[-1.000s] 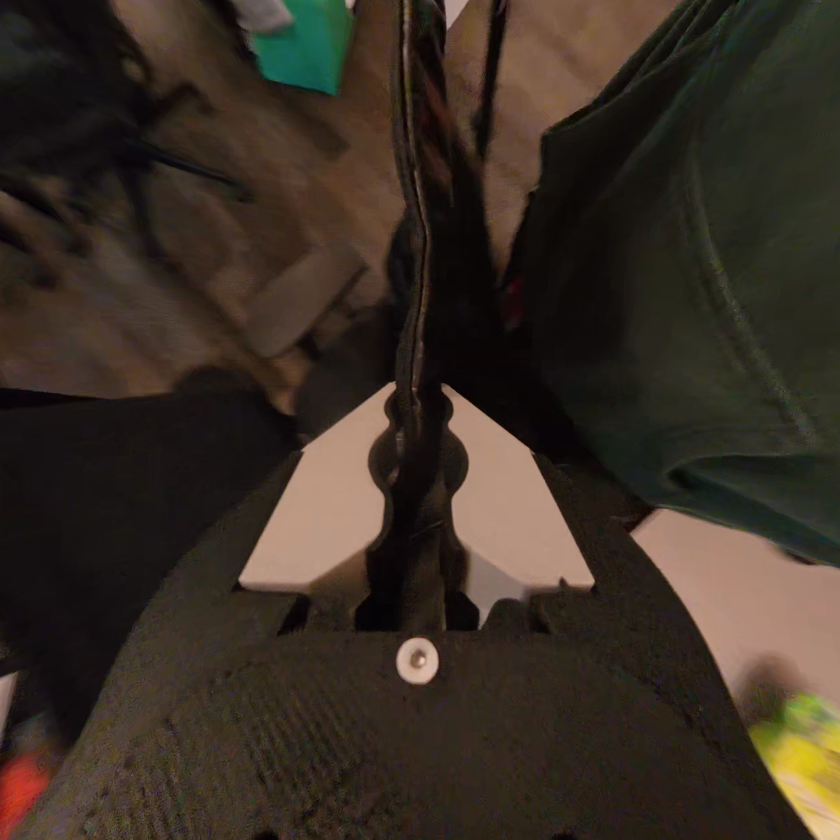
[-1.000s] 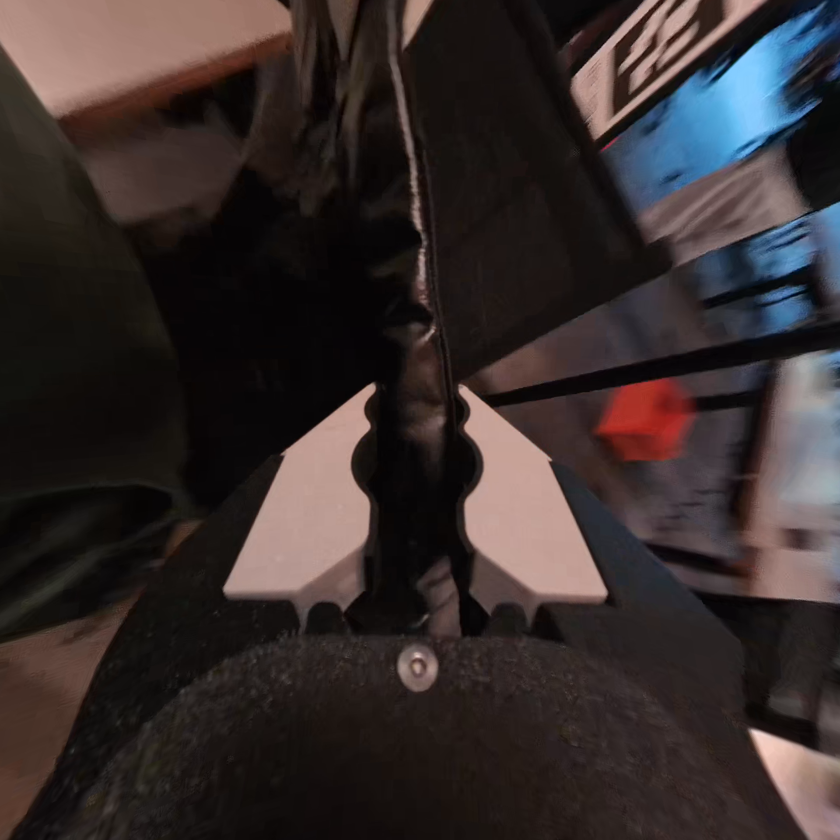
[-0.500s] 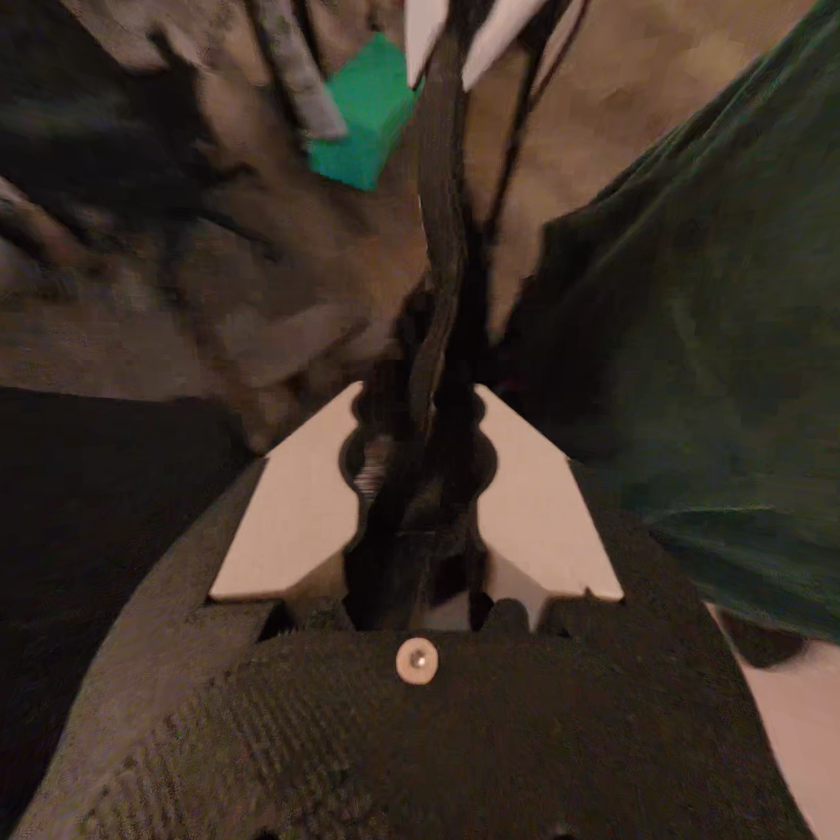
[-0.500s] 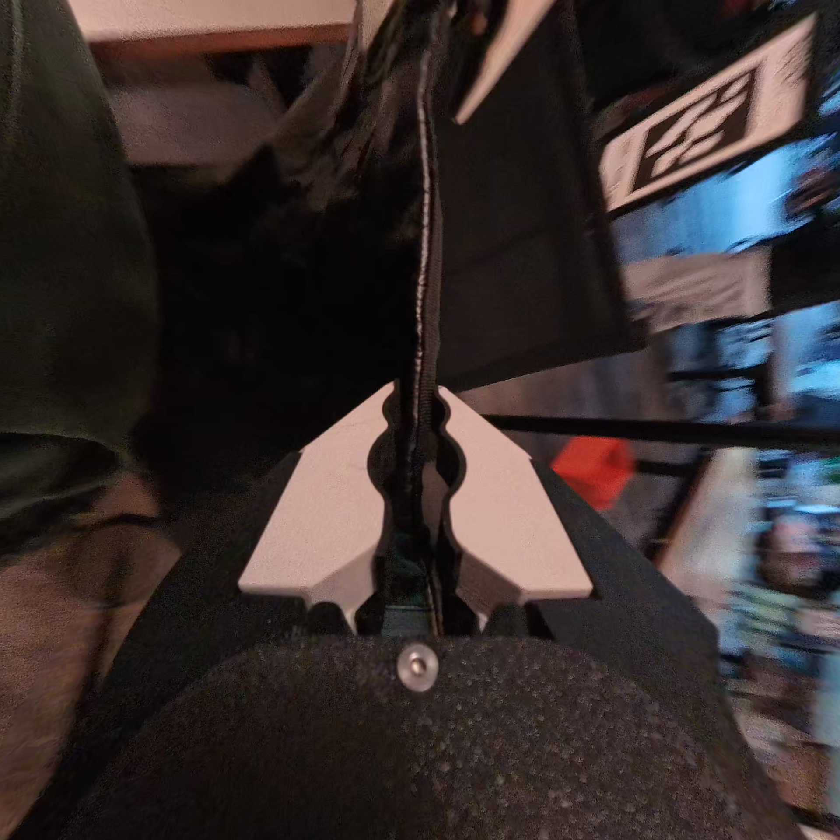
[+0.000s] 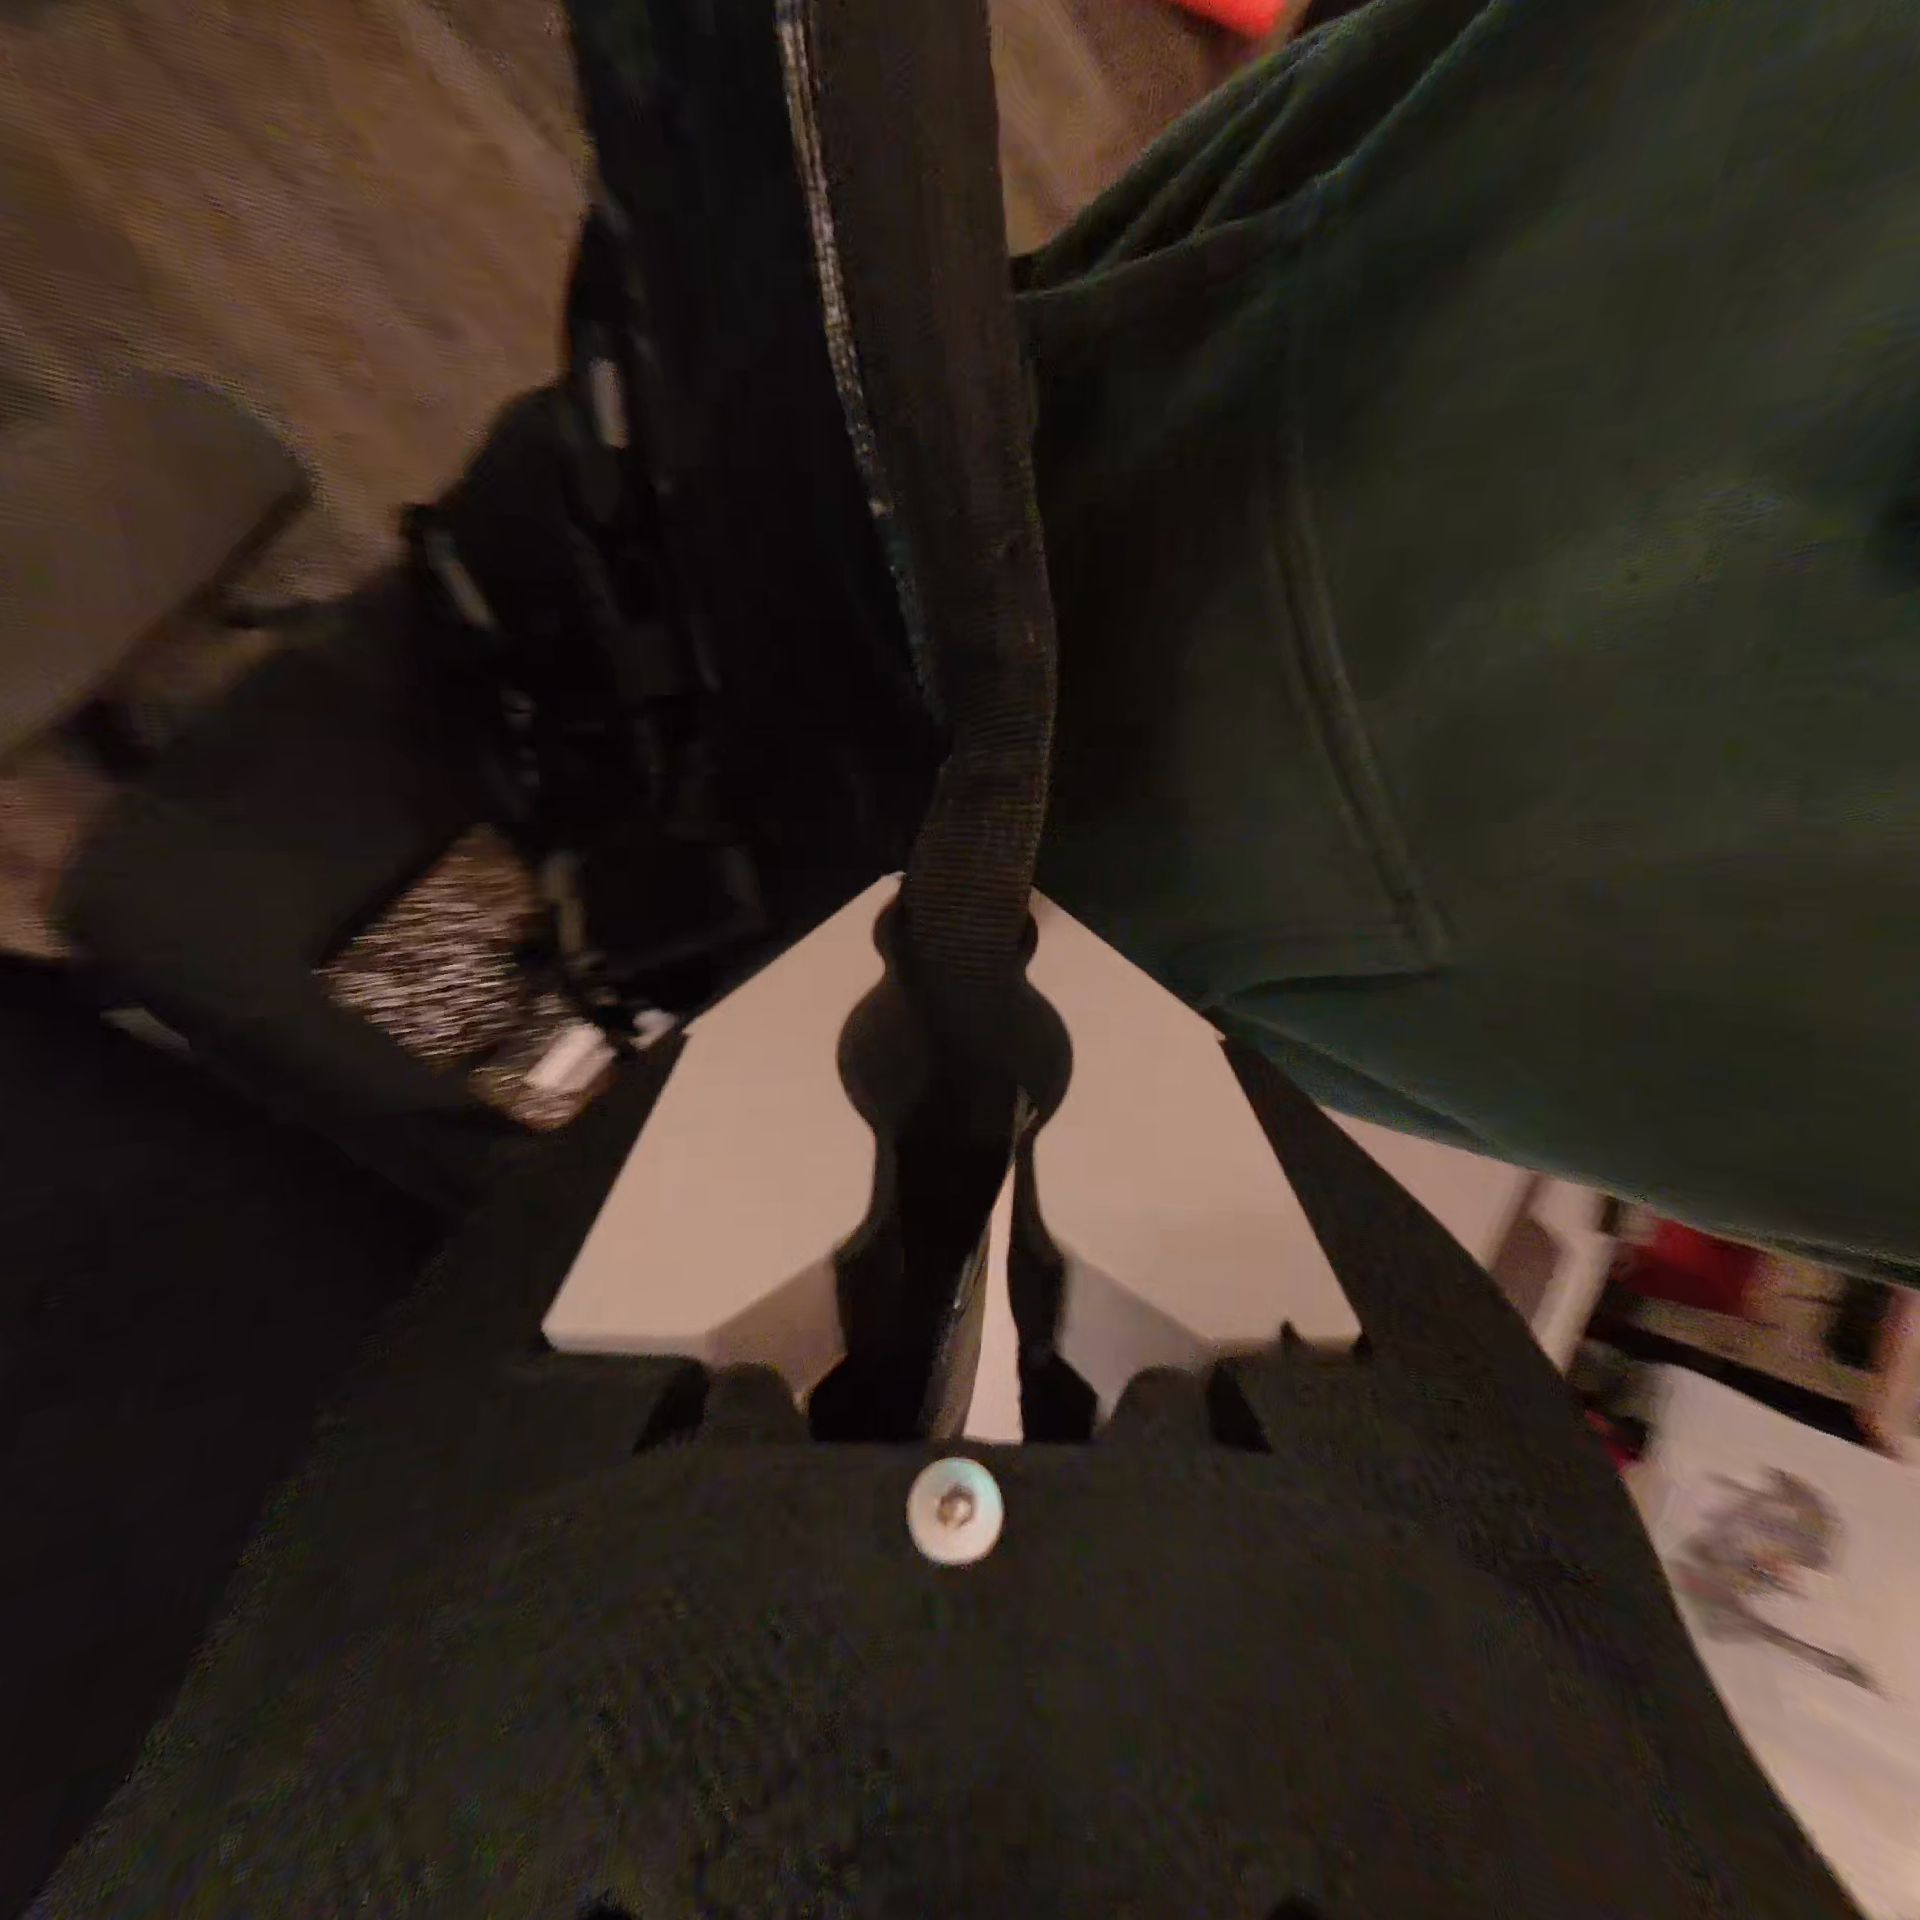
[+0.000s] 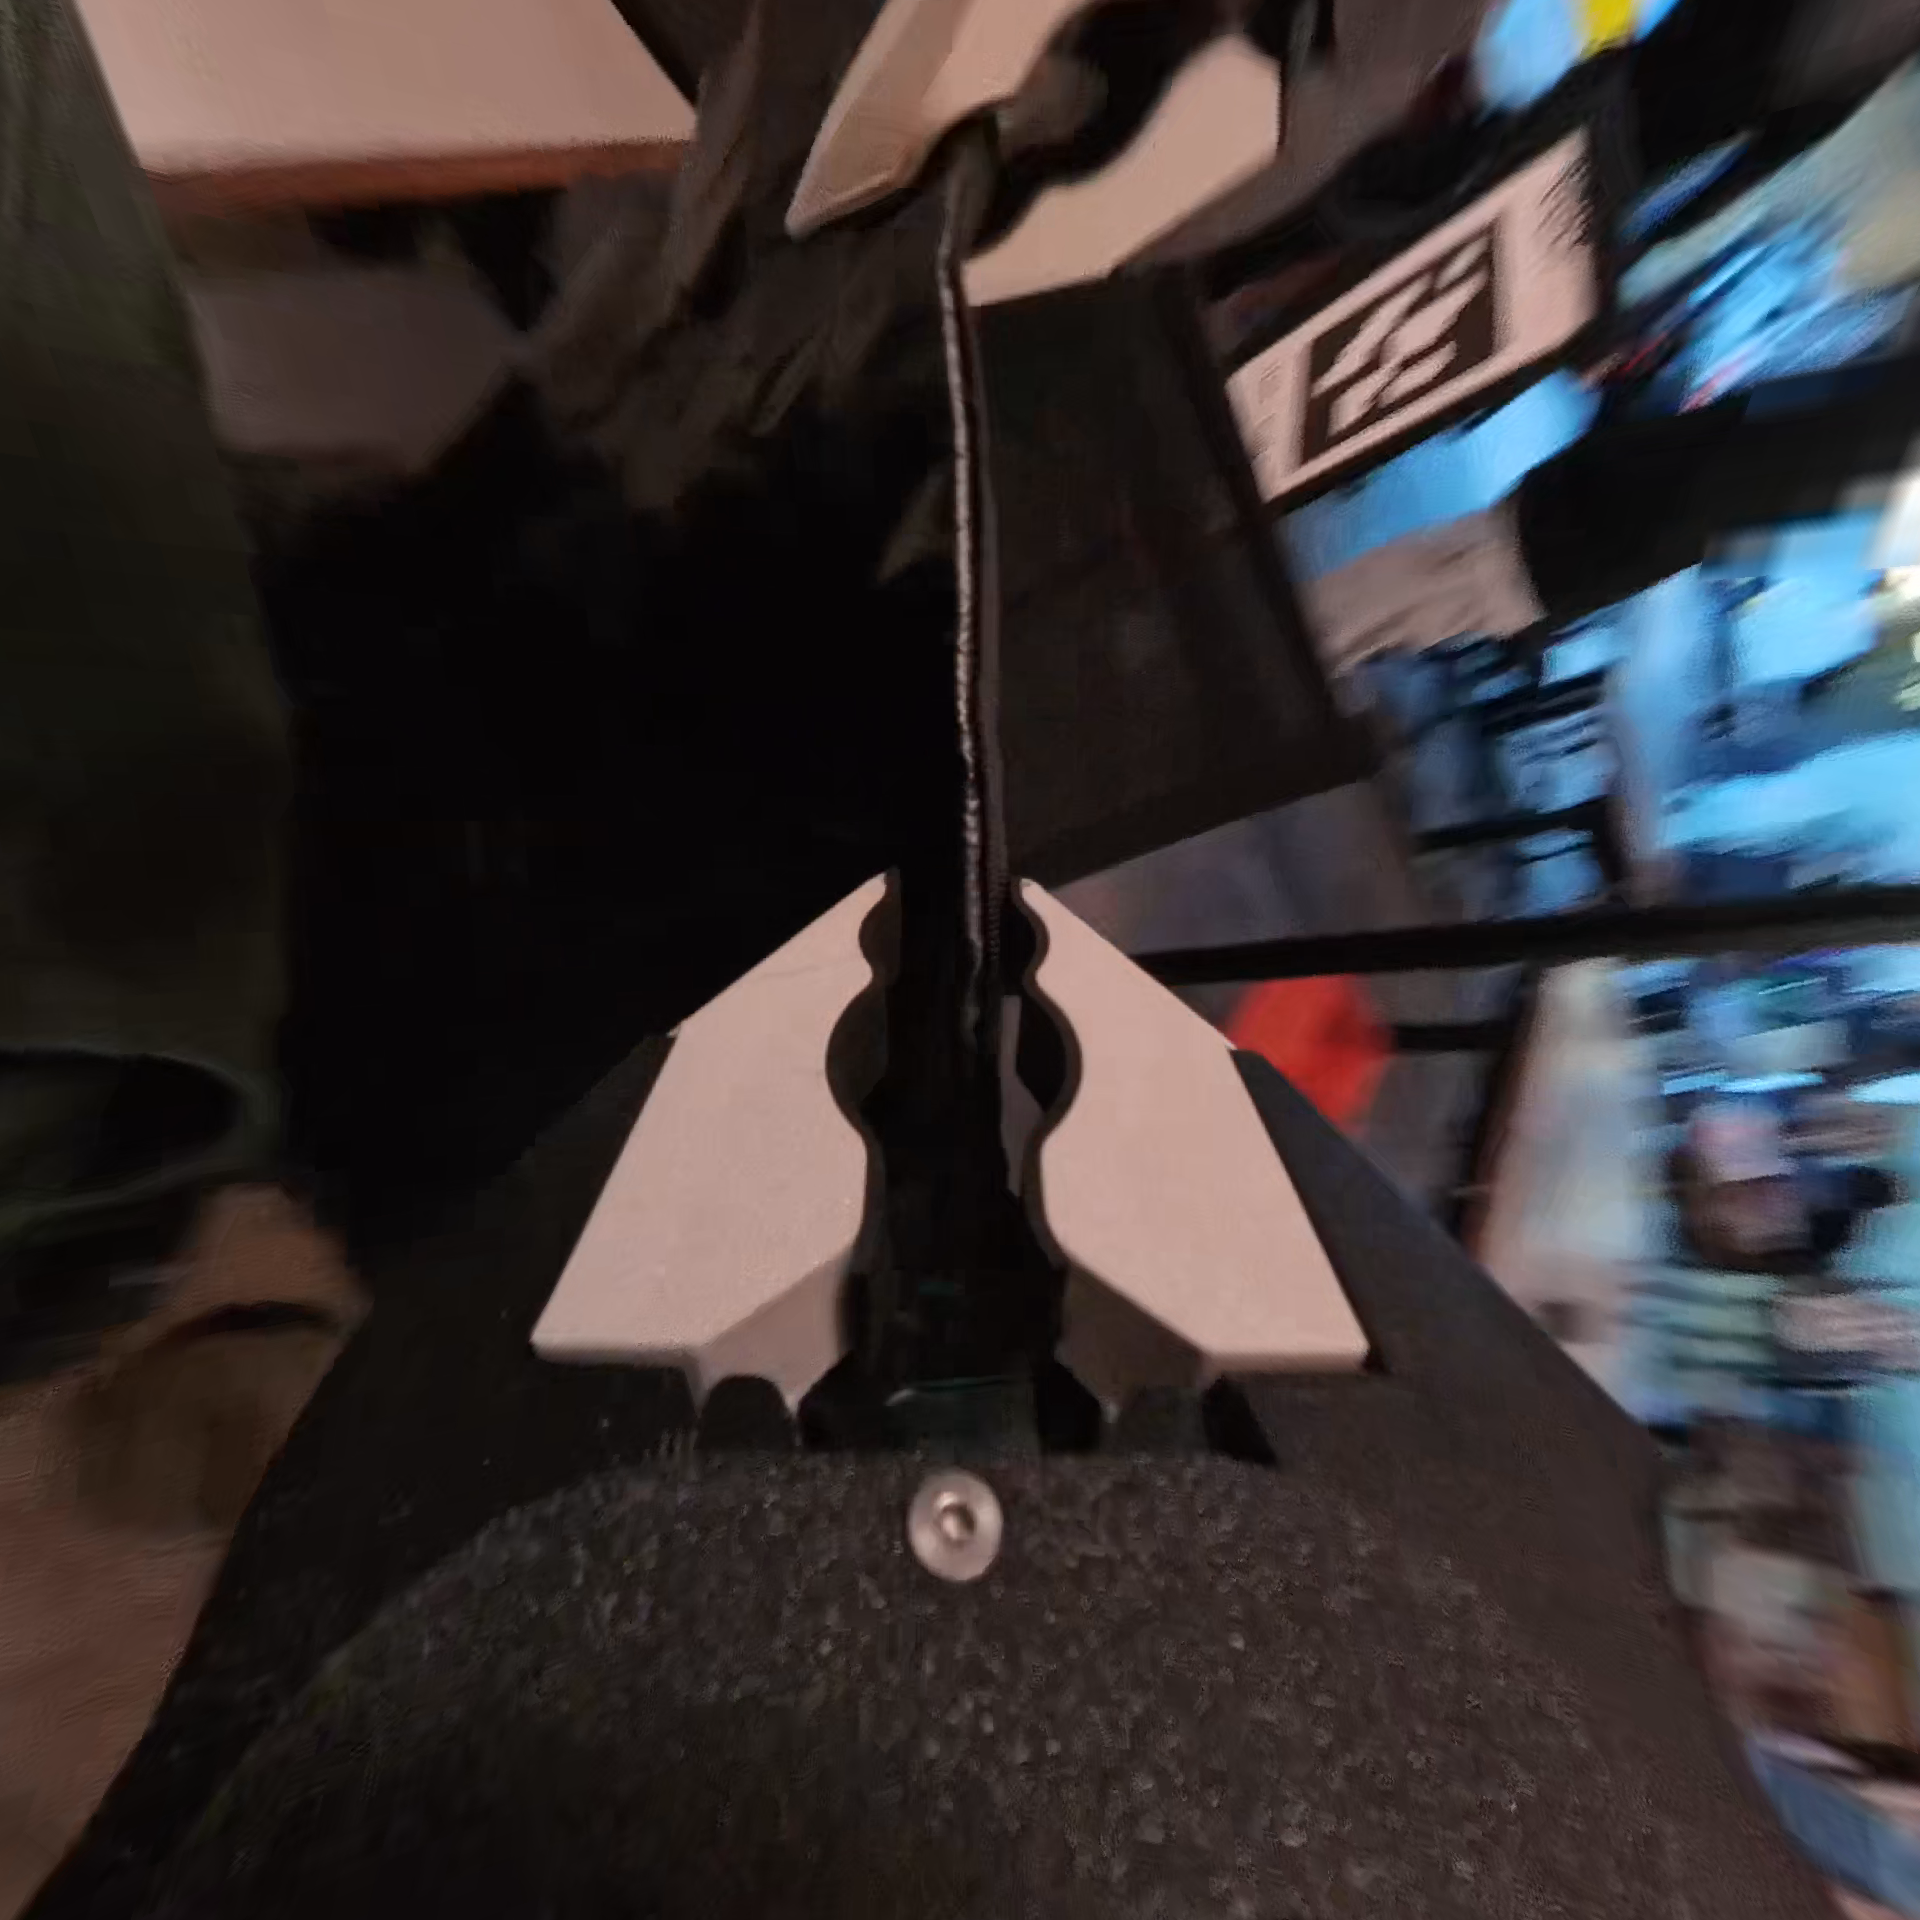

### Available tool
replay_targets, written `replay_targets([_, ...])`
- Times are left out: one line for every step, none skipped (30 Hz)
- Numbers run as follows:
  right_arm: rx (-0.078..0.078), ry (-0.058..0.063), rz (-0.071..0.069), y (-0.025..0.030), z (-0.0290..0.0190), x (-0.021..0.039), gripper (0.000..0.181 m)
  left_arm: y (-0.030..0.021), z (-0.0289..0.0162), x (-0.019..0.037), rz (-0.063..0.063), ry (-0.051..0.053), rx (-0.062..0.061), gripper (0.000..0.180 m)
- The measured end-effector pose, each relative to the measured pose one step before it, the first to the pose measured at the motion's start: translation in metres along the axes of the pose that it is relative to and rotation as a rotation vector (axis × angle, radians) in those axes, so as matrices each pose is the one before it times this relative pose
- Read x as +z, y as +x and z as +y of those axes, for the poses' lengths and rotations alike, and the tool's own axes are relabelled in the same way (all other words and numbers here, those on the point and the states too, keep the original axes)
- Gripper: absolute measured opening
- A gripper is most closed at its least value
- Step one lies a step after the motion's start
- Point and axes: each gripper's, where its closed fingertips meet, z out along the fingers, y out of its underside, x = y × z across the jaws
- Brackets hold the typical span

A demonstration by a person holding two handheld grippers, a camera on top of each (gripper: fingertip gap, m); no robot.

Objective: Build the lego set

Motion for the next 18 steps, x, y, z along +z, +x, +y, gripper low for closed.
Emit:
replay_targets([0.1186, -0.0237, -0.0818, -0.00154, 0.00154, -0.00120, 0.019, -0.00373, -0.00279, -0.00040, -0.0957, -0.0039, 0.0454, 0.012])
replay_targets([0.1041, -0.0214, -0.0744, -0.00071, 0.00118, -0.00101, 0.023, -0.00431, -0.00314, -0.00047, -0.1069, 0.0016, 0.0410, 0.009])
replay_targets([0.0933, -0.0072, -0.0891, -0.00315, -0.00143, -0.00133, 0.030, -0.00411, -0.00224, -0.00042, -0.1098, -0.0008, 0.0508, 0.008])
replay_targets([0.0850, -0.0010, -0.0817, -0.00270, -0.00293, -0.00106, 0.035, -0.00251, -0.00149, -0.00029, -0.1055, 0.0006, 0.0743, 0.007])
replay_targets([0.0712, -0.0066, -0.0837, -0.00360, -0.00263, -0.00028, 0.038, -0.00161, -0.00114, -0.00029, -0.0975, 0.0019, 0.0760, 0.007])
replay_targets([0.0574, -0.0197, -0.0812, -0.00359, -0.00104, 0.00081, 0.045, -0.00088, -0.00075, -0.00001, -0.0840, 0.0053, 0.0536, 0.007])
replay_targets([0.0433, -0.0320, -0.0660, -0.00165, 0.00091, 0.00229, 0.048, -0.00065, -0.00065, 0.00011, -0.0731, 0.0120, 0.0321, 0.007])
replay_targets([0.0274, -0.0408, -0.0666, -0.00185, 0.00263, 0.00375, 0.052, -0.00103, 0.00026, 0.00030, -0.0722, 0.0101, 0.0294, 0.007])
replay_targets([0.0179, -0.0438, -0.0680, -0.00283, 0.00304, 0.00526, 0.052, -0.00115, 0.00100, 0.00047, -0.0725, 0.0045, 0.0363, 0.007])
replay_targets([0.0130, -0.0364, -0.0778, -0.00564, 0.00192, 0.00616, 0.051, -0.00103, 0.00100, 0.00062, -0.0731, 0.0025, 0.0446, 0.007])
replay_targets([0.0153, -0.0394, -0.0795, -0.00673, 0.00196, 0.00660, 0.047, -0.00072, 0.00049, 0.00046, -0.0675, 0.0044, 0.0381, 0.008])
replay_targets([0.0106, -0.0276, -0.0356, -0.00103, -0.00060, 0.00636, 0.038, -0.00021, 0.00034, -0.00008, -0.0539, 0.0034, 0.0159, 0.008])
replay_targets([-0.0034, -0.0092, -0.0288, -0.00216, -0.00258, 0.00451, 0.033, 0.00023, 0.00117, -0.00080, -0.0415, -0.0033, 0.0094, 0.008])
replay_targets([-0.0186, -0.0056, 0.0020, -0.00071, -0.00254, 0.00176, 0.028, 0.00097, 0.00229, -0.00131, -0.0287, -0.0116, 0.0043, 0.008])
replay_targets([-0.0434, 0.0058, 0.0424, 0.00226, -0.00348, -0.00111, 0.024, 0.00184, 0.00194, -0.00229, -0.0116, -0.0092, -0.0157, 0.009])
replay_targets([-0.0446, 0.0077, 0.0638, 0.00389, -0.00370, -0.00325, 0.021, 0.00318, 0.00078, -0.00312, 0.0144, -0.0028, -0.0394, 0.010])
replay_targets([-0.0439, 0.0006, 0.0758, 0.00543, -0.00310, -0.00399, 0.019, 0.00345, -0.00075, -0.00445, 0.0404, 0.0042, -0.0556, 0.014])
replay_targets([-0.0611, -0.0099, 0.0840, 0.00558, -0.00125, -0.00351, 0.016, 0.00274, -0.00189, -0.00564, 0.0568, 0.0074, -0.0633, 0.017])
